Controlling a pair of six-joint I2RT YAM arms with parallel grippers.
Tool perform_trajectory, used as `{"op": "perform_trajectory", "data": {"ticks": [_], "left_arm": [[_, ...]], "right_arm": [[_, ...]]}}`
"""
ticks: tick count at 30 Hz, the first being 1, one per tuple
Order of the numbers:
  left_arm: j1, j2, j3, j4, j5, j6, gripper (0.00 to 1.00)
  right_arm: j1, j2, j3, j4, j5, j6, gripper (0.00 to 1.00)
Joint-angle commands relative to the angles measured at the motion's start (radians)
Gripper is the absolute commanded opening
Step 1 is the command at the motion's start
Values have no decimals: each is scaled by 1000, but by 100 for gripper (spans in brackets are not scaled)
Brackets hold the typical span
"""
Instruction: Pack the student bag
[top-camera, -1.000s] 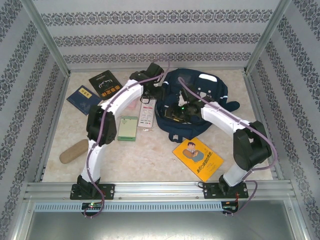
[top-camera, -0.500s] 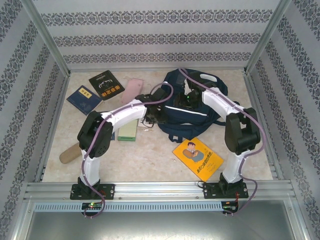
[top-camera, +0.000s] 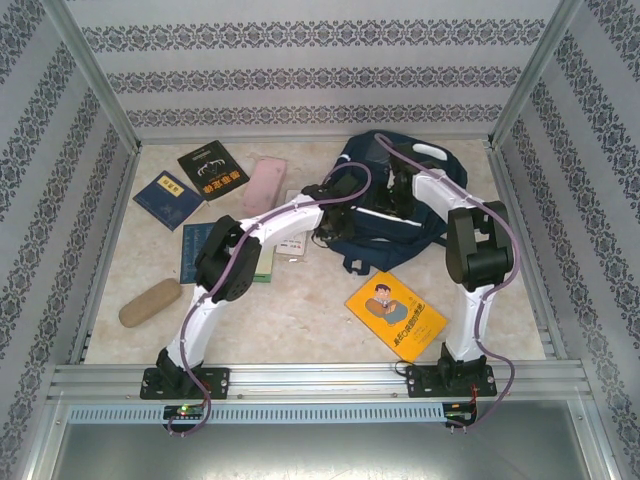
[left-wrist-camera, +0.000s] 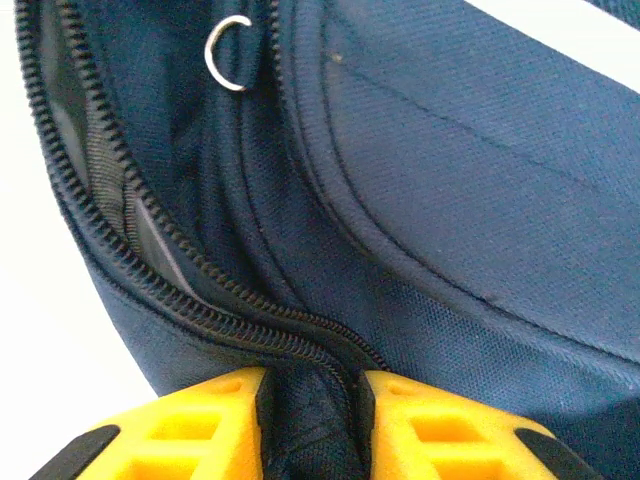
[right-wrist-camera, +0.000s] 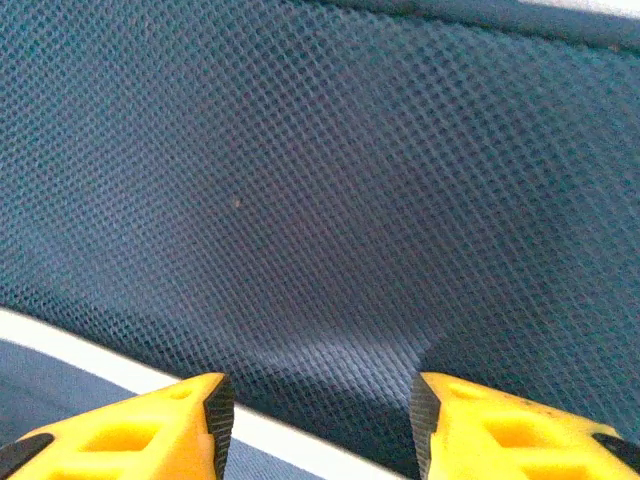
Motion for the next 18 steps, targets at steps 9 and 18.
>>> {"op": "perform_trajectory", "data": {"ticks": [9, 18], "left_arm": [[88, 228, 420, -118, -13, 127, 41], [88, -84, 161, -3, -8, 161, 67]], "right_arm": [[10, -283, -146, -21, 24, 73, 55], [144, -583, -503, -60, 93, 71, 49]]}}
